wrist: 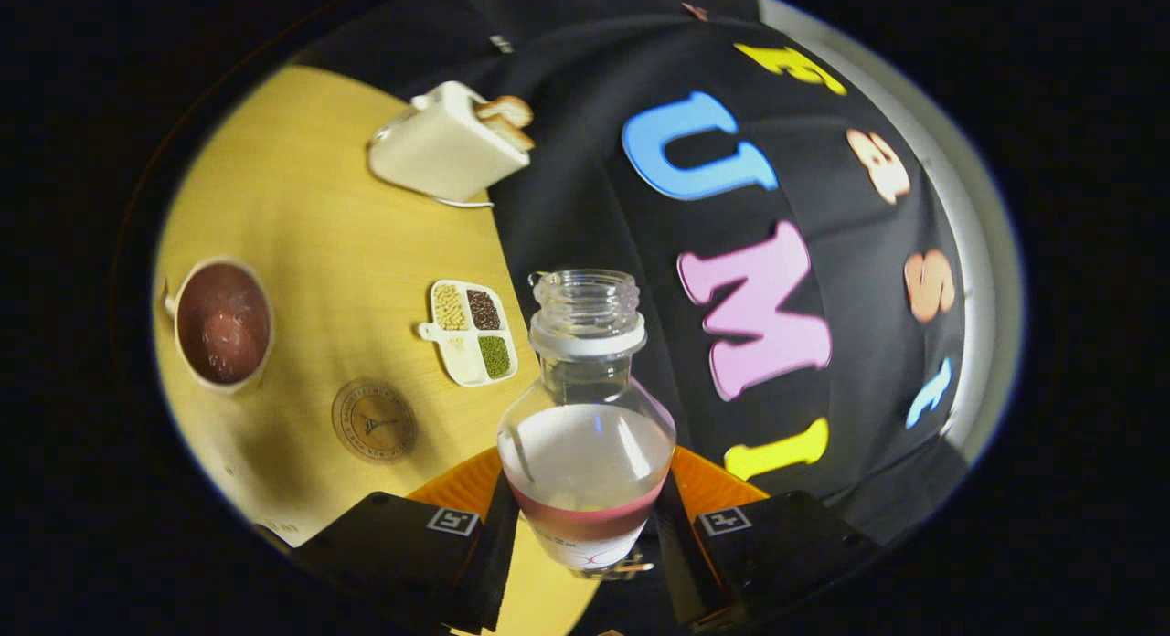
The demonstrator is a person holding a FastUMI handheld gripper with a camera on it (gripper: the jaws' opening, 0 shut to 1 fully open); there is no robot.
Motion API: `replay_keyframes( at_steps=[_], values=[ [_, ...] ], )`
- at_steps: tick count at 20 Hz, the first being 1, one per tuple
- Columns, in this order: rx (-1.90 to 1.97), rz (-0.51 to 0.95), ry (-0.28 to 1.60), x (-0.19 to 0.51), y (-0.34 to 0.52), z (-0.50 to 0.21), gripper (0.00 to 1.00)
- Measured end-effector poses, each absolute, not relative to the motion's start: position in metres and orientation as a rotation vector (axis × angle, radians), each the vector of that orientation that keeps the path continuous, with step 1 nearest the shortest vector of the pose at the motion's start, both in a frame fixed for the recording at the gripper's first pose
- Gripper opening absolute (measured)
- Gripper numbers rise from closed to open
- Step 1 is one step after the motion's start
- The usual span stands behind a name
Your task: Take the bottle from table, then pour the juice into the cup, finally place the bottle on the coaster
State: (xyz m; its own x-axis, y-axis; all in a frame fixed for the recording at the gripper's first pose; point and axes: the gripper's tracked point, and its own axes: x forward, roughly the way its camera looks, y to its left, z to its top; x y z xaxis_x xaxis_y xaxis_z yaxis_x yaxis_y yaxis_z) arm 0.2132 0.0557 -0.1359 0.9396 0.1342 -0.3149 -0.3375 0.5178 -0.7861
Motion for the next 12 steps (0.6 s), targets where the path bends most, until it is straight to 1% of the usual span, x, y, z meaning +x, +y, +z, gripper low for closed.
replay_keyframes(
  at_steps=[3, 6, 9, 12],
  values=[
    [-0.725, 0.274, 0.329, 0.225, 0.04, -0.146, 0.72],
    [-0.449, 0.276, 0.411, 0.232, 0.036, -0.172, 0.72],
    [-0.25, 0.29, 0.427, 0.238, 0.039, -0.193, 0.72],
    [-0.085, 0.32, 0.364, 0.244, 0.055, -0.194, 0.72]
  ],
)
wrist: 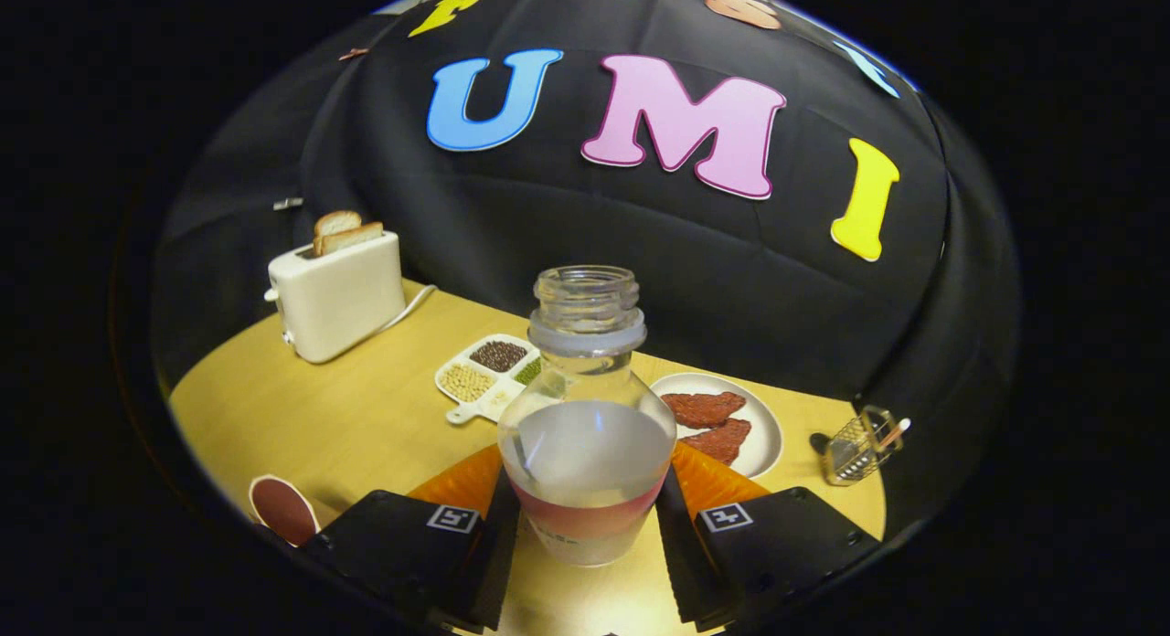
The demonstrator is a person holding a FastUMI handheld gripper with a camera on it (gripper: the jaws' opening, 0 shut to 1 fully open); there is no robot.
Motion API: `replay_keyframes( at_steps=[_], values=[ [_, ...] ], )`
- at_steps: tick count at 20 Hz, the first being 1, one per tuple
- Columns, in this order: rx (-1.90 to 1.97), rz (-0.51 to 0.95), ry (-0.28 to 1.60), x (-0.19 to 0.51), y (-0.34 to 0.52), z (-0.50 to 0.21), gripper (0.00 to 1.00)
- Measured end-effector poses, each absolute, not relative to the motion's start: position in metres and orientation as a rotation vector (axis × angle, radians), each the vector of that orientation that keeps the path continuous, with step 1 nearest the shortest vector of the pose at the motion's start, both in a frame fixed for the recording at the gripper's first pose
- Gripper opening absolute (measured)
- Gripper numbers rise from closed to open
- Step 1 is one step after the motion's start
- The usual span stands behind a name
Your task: Take the bottle from table, then pour the juice into the cup, finally place the bottle on the coaster
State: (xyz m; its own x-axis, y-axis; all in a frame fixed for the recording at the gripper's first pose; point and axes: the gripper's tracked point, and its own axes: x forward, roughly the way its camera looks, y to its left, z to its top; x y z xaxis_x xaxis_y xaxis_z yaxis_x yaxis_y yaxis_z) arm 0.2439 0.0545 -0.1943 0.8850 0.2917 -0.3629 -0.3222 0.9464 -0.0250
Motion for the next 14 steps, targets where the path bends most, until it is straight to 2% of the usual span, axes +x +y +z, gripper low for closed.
replay_keyframes(
  at_steps=[5, 14],
  values=[
    [0.054, 0.404, 0.285, 0.245, 0.087, -0.203, 0.72],
    [0.006, 0.507, 0.208, 0.232, 0.111, -0.228, 0.76]
  ],
)
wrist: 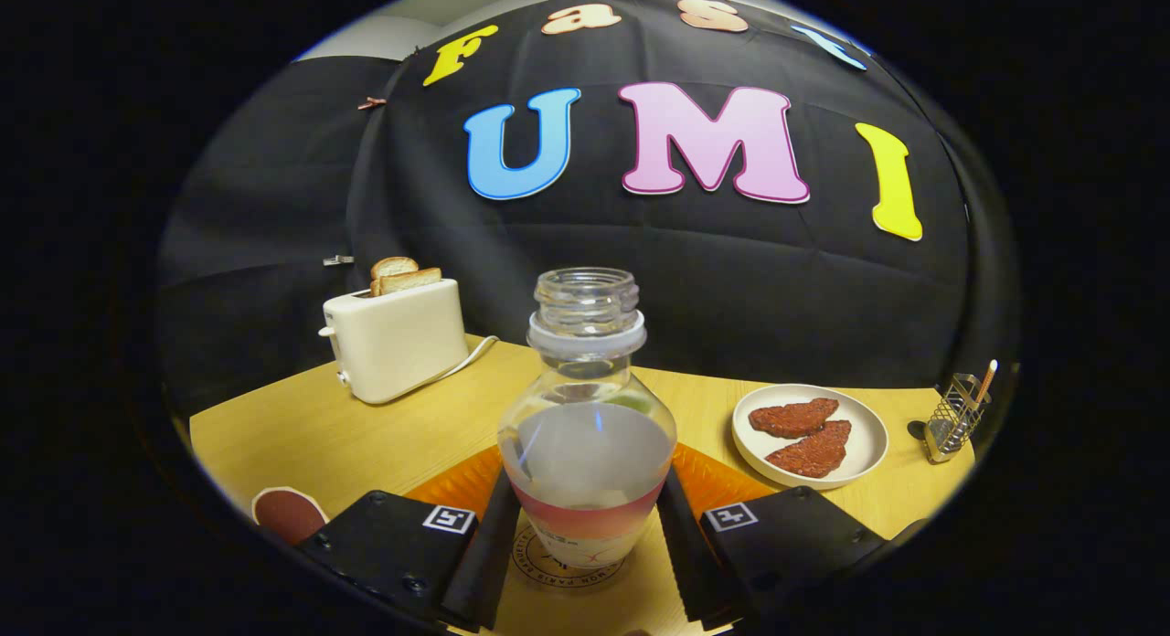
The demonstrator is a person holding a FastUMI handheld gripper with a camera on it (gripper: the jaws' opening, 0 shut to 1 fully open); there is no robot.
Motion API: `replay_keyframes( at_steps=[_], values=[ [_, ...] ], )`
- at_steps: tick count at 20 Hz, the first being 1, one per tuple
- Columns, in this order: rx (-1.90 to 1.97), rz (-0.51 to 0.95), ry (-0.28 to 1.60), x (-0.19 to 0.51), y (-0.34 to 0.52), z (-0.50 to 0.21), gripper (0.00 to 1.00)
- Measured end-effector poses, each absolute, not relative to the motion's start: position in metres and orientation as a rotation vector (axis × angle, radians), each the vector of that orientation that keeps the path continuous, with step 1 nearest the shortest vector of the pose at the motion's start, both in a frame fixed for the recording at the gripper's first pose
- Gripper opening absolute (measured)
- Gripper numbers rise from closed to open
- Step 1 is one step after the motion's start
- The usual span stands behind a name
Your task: Take the bottle from table, then pour the juice into the cup, finally place the bottle on the coaster
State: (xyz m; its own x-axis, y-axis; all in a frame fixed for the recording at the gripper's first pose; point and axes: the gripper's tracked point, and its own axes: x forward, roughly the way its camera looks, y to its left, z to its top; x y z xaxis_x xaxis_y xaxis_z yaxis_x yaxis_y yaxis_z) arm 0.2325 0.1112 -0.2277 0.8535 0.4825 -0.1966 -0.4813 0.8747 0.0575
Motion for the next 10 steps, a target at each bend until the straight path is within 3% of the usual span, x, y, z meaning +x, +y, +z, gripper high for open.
replay_keyframes(
  at_steps=[10],
  values=[
    [0.0, 0.533, 0.248, 0.224, 0.121, -0.249, 0.78]
  ],
)
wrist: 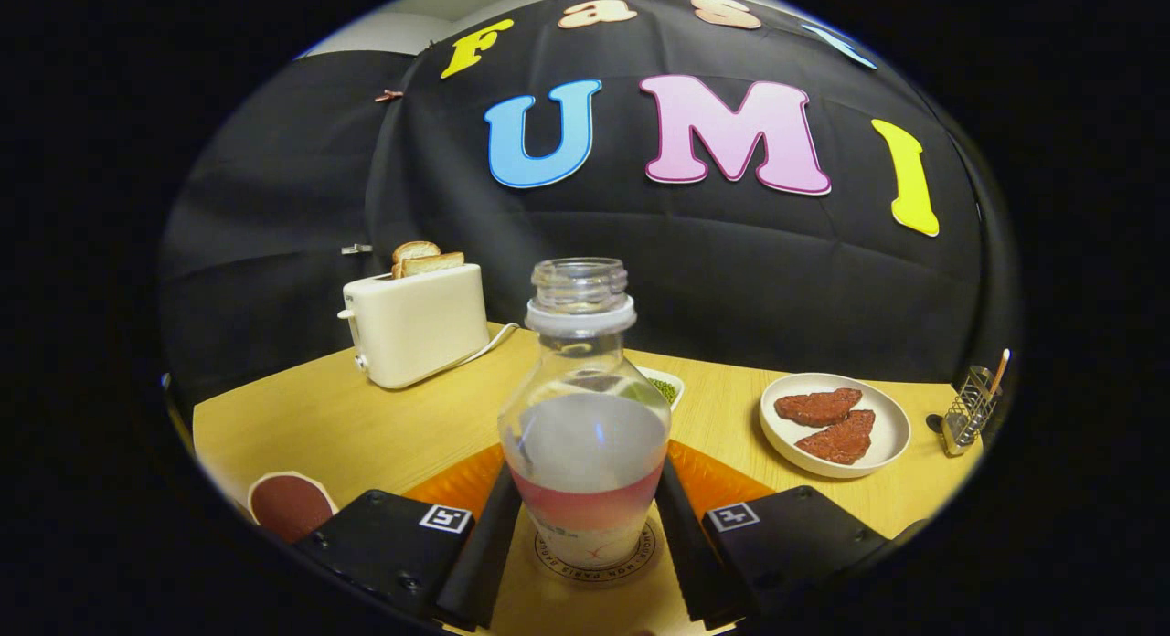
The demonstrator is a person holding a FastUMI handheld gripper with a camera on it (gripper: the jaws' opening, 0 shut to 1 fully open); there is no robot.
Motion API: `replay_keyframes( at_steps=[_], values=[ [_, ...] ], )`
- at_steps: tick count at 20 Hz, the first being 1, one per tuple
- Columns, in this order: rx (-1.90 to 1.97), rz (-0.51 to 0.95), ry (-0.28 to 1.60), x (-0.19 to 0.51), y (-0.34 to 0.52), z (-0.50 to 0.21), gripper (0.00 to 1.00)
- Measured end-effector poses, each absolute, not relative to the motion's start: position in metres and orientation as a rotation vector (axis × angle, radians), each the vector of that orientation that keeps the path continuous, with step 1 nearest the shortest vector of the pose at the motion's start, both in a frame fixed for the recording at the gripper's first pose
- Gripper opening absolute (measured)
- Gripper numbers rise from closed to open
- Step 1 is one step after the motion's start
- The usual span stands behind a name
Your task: Take the bottle from table, then pour the juice into the cup, finally place the bottle on the coaster
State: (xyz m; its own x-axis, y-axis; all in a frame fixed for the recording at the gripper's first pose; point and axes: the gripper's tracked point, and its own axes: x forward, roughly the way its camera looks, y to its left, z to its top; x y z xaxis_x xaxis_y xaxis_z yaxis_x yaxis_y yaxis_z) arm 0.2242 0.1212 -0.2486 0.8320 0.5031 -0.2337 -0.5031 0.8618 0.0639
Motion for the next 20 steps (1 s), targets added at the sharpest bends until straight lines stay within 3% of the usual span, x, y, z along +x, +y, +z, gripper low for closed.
replay_keyframes(
  at_steps=[4, 6, 14, 20],
  values=[
    [0.006, 0.526, 0.283, 0.221, 0.115, -0.255, 0.89],
    [0.011, 0.516, 0.3, 0.216, 0.109, -0.255, 1.0],
    [-0.045, 0.531, 0.301, 0.166, 0.088, -0.223, 1.0],
    [-0.011, 0.503, 0.2, 0.111, 0.059, -0.156, 0.99]
  ],
)
